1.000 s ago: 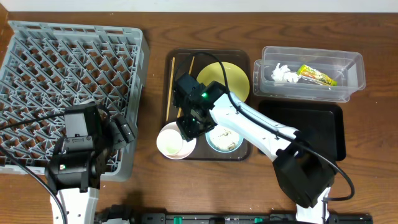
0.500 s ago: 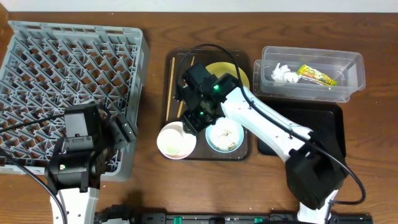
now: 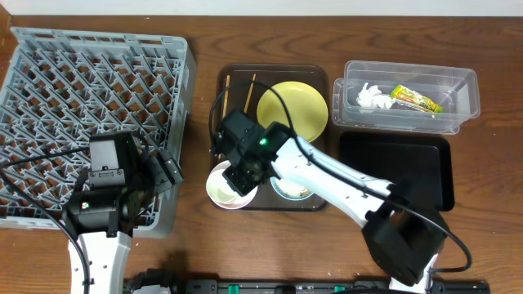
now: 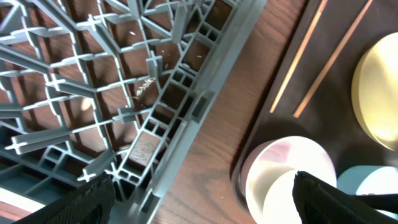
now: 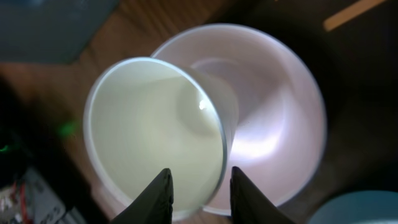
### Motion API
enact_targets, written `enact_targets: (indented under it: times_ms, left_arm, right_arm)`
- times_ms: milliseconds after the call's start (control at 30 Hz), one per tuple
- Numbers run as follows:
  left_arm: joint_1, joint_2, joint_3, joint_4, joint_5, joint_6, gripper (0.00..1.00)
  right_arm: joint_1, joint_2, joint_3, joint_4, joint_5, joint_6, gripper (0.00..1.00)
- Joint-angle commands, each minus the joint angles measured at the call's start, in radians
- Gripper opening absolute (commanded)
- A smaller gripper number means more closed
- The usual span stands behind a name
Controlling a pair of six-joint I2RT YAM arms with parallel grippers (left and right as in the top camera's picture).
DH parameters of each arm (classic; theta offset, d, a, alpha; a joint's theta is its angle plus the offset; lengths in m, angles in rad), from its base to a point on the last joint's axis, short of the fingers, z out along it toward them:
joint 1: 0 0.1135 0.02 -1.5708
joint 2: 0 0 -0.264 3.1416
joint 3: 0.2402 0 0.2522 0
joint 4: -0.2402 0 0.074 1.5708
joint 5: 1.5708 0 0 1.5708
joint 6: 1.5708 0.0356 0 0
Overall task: Sort waste into correct bins and load items into the dishwasher
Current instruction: 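Grasp the white cup with the right gripper and lift it, then hand the white cup from the right gripper to the left gripper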
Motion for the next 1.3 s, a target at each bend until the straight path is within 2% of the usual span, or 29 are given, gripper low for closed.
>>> enact_targets:
  times_ms: [0, 100, 200, 333, 467, 533, 633, 733, 900, 1100, 1267]
  left_arm:
    - [0.005, 0.001, 0.022, -0.006, 0.032, -0.007, 0.91]
    - [0.004, 0.001, 0.022, -0.008, 0.073, -0.001, 0.91]
    - [0.005, 0.001, 0.022, 0.008, 0.161, 0.039, 0.91]
    - [0.005, 0.002, 0.022, 0.089, 0.295, 0.045, 0.91]
    - [0.005, 0.018, 0.022, 0.239, 0.558, 0.044, 0.9]
    - [0.005, 0.042, 0.022, 0.336, 0.743, 0.021, 0.89]
    - [0.005, 0.098, 0.022, 0.515, 1.015, -0.053, 0.86]
    - [0.005, 0.159, 0.022, 0.693, 1.211, -0.165, 0.82]
    - [0.004, 0.232, 0.022, 0.914, 1.444, -0.311, 0.79]
    - [-0.011, 0.209, 0.022, 0.908, 1.476, -0.345, 0.79]
    - [-0.048, 0.173, 0.022, 0.908, 1.476, -0.386, 0.79]
  right_arm:
    - [0.003, 0.03, -0.069, 0.063, 0.052, 0.12, 0.16]
    - [-0.008, 0.029, -0.074, 0.069, 0.05, 0.137, 0.02]
    - [-0.028, 0.006, -0.045, 0.048, 0.048, 0.135, 0.01]
    - [-0.104, -0.121, -0.024, 0.029, 0.048, 0.067, 0.01]
    - [-0.211, -0.258, -0.024, 0.033, 0.025, 0.014, 0.01]
    - [-0.261, -0.31, -0.024, 0.045, -0.063, -0.033, 0.01]
    - [-0.346, -0.374, -0.024, 0.056, -0.315, -0.127, 0.01]
    - [-0.404, -0.401, -0.024, 0.056, -0.521, -0.202, 0.01]
    - [-0.422, -0.399, -0.024, 0.1, -0.734, -0.293, 0.01]
    - [-0.415, -0.399, -0.024, 0.204, -0.823, -0.311, 0.01]
    - [-0.415, -0.399, -0.025, 0.228, -0.723, -0.311, 0.01]
